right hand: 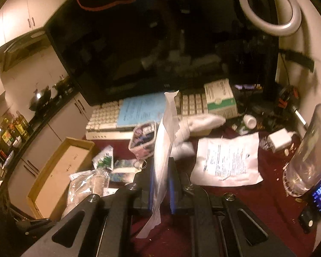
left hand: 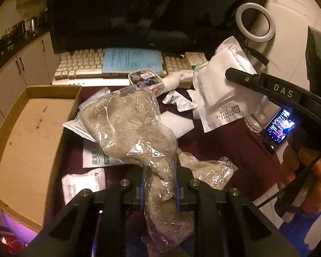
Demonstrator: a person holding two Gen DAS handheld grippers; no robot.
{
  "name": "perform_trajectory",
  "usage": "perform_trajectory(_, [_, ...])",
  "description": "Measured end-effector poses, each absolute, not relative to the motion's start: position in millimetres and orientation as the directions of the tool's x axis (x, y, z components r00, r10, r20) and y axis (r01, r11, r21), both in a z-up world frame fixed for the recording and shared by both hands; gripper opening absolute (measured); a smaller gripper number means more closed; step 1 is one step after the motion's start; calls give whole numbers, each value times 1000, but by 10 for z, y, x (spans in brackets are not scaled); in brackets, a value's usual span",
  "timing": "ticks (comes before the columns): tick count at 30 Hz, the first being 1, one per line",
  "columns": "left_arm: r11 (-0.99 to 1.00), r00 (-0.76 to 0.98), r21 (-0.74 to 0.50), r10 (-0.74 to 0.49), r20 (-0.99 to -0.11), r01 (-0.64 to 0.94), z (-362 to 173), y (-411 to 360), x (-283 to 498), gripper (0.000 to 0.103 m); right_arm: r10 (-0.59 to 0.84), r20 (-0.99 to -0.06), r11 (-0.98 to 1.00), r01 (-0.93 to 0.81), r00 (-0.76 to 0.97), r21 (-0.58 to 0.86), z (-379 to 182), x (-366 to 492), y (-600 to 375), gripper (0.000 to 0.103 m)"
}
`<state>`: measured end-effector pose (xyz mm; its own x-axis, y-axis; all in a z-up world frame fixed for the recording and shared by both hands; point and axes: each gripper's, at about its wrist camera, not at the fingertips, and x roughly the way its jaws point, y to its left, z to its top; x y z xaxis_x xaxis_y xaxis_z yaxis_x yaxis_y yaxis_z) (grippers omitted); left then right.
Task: Organize soft objects
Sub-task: 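Carry the bagged grey item and white packet over the cardboard box with both grippers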
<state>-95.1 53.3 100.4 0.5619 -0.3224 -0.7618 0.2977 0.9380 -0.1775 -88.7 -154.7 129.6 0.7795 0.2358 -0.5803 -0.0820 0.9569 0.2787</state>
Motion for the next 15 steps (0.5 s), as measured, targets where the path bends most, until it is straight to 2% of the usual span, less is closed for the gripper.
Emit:
perform_trajectory(6, [943, 574, -160, -306, -759, 291, 1027, 654, -939, 20, 237, -537, 959, -105, 810, 264, 1468, -1028, -1474, 12])
perform_trajectory(15, [959, 594, -144, -266, -759, 245, 1008, 959, -943, 20, 273, -541, 953, -146, 795, 267, 1462, -1044, -1341, 12])
